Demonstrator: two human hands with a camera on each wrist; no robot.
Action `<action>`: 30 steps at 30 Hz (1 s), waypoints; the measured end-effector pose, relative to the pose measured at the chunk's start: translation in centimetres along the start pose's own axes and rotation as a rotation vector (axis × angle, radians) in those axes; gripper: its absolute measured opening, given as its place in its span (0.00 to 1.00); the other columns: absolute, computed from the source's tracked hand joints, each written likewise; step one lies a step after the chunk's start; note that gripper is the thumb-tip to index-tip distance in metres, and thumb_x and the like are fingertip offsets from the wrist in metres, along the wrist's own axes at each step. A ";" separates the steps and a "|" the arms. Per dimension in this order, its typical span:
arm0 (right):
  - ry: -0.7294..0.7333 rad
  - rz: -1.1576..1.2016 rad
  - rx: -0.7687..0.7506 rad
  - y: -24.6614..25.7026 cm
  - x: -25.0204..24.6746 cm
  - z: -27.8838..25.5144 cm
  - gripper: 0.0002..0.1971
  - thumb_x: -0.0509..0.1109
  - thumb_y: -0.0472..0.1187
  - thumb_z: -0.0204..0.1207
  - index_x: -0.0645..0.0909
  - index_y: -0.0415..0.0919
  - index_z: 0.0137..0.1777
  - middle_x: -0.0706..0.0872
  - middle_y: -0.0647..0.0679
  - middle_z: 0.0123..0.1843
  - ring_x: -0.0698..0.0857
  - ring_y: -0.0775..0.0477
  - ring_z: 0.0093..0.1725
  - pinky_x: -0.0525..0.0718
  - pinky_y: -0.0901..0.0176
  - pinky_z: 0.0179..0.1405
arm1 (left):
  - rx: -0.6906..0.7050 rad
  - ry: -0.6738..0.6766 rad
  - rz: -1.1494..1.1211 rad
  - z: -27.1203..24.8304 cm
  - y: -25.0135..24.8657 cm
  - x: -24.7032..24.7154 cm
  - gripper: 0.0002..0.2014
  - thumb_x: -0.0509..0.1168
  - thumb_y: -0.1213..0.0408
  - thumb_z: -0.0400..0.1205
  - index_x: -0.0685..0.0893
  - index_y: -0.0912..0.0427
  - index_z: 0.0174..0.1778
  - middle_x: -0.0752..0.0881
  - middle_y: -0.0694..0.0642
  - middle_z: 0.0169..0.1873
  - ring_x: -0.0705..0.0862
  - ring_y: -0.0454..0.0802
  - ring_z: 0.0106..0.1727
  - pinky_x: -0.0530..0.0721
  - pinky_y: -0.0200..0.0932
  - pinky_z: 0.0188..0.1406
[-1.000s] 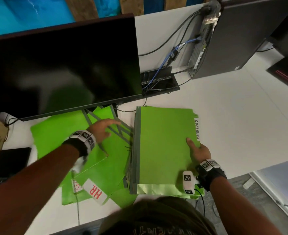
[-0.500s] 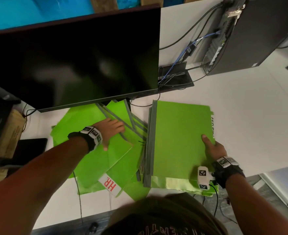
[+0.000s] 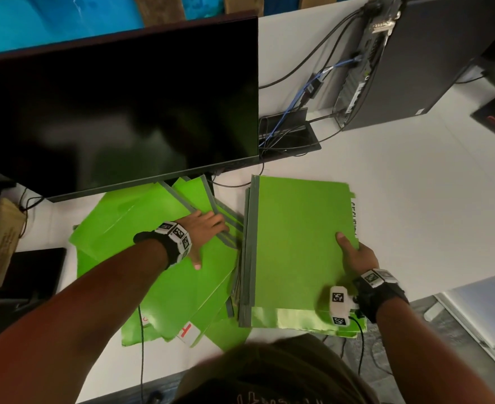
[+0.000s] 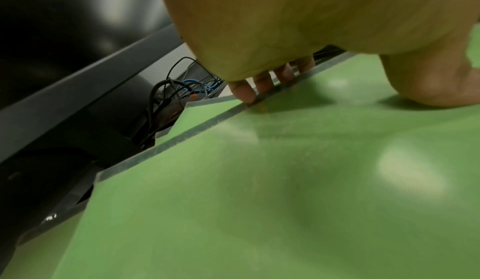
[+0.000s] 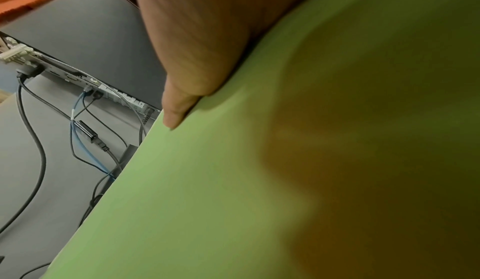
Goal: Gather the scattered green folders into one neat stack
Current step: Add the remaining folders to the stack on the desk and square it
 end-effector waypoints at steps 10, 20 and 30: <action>-0.001 -0.002 0.011 -0.2 0.1 0.1 0.33 0.63 0.67 0.74 0.83 0.36 0.61 0.85 0.37 0.50 0.80 0.39 0.45 0.73 0.54 0.46 | -0.018 -0.057 0.066 0.3 -0.6 -0.2 0.50 0.72 0.32 0.63 0.66 0.59 0.73 0.68 0.55 0.67 0.68 0.53 0.66 0.66 0.50 0.67; -0.003 0.018 0.005 0.2 0.0 -0.5 0.31 0.64 0.65 0.75 0.83 0.37 0.62 0.86 0.35 0.58 0.79 0.40 0.45 0.73 0.55 0.46 | -0.178 0.050 -0.407 -4.8 2.8 3.5 0.46 0.80 0.42 0.61 0.62 0.47 0.70 0.82 0.49 0.42 0.82 0.53 0.45 0.79 0.49 0.48; 0.002 0.015 0.016 -0.3 0.2 -0.3 0.37 0.62 0.69 0.73 0.82 0.33 0.62 0.86 0.33 0.57 0.83 0.36 0.49 0.78 0.51 0.49 | -0.191 -0.476 -0.870 -12.9 9.3 -0.6 0.15 0.56 0.34 0.71 0.70 0.21 0.55 0.85 0.48 0.53 0.83 0.49 0.53 0.79 0.46 0.56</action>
Point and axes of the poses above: each hand's wrist, its own z-axis towards the middle knuckle, its own x-axis out of the palm, y = z × x, the point moved 8 cm from there along z, towards the middle knuckle
